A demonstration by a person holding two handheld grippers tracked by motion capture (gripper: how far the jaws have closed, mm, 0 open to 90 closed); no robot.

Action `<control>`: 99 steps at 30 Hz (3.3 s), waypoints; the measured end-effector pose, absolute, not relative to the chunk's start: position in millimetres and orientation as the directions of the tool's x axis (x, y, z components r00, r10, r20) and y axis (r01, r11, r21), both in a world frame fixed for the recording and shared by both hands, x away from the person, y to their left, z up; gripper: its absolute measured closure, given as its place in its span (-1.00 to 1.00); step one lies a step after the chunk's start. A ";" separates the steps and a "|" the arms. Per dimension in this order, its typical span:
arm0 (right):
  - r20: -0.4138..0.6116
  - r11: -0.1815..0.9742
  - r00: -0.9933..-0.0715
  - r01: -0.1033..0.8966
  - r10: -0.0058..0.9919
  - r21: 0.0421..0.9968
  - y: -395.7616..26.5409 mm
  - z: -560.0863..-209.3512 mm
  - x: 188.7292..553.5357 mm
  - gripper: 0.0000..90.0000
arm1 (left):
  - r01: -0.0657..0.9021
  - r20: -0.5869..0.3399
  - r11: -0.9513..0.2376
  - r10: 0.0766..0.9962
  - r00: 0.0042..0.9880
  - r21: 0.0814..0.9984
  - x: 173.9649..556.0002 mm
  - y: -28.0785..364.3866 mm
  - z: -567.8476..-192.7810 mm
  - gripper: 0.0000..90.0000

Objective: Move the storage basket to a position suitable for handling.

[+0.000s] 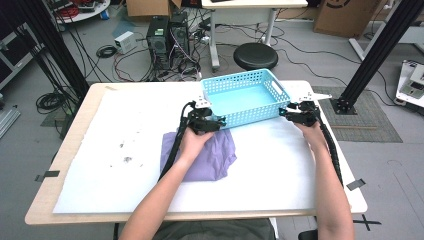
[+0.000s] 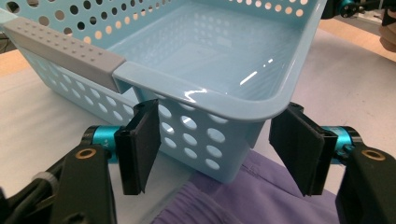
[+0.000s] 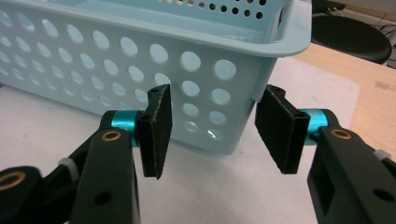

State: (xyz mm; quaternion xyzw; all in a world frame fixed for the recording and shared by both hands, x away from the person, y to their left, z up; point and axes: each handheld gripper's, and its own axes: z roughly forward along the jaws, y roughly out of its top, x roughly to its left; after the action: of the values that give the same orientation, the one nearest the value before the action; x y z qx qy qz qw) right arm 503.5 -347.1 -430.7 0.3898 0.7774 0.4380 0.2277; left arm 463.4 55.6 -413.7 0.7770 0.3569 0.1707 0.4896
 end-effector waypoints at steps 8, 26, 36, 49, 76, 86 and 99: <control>-0.060 0.349 -0.602 0.376 0.797 0.858 -338.4 -432.4 492.3 0.06 | 0.376 -0.040 -0.314 0.719 0.694 0.872 468.5 63.3 -413.2 -0.20; -0.104 0.362 -0.590 0.338 0.800 0.869 -333.2 -424.8 493.9 0.04 | 0.352 -0.035 -0.289 0.726 0.686 0.890 473.0 64.6 -414.8 -0.21; -0.092 0.335 -0.583 0.325 0.807 0.884 -324.2 -417.8 483.5 0.08 | 0.326 -0.057 -0.244 0.717 0.695 0.913 475.0 79.8 -399.6 -0.21; -0.088 0.320 -0.571 0.321 0.816 0.891 -305.4 -410.9 466.9 0.10 | 0.314 -0.049 -0.256 0.700 0.712 0.914 471.9 102.7 -385.7 -0.24; -0.101 0.324 -0.571 0.304 0.815 0.896 -242.0 -409.3 436.7 0.10 | 0.338 -0.068 -0.269 0.683 0.727 0.902 457.6 167.1 -390.5 -0.26; -0.095 0.310 -0.554 0.308 0.827 0.899 -223.5 -409.5 430.6 0.10 | 0.350 -0.095 -0.252 0.676 0.731 0.902 458.3 186.5 -401.0 -0.26; -0.109 0.318 -0.536 0.315 0.837 0.894 -215.5 -415.0 424.1 0.05 | 0.358 -0.056 -0.297 0.695 0.717 0.886 451.9 187.0 -406.6 -0.32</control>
State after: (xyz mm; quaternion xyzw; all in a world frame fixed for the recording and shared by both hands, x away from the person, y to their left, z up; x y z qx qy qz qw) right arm 424.1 -215.5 -415.0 0.3807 0.7563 0.4428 0.2948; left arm 451.9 187.0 -406.6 0.7865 0.3347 0.1725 0.4896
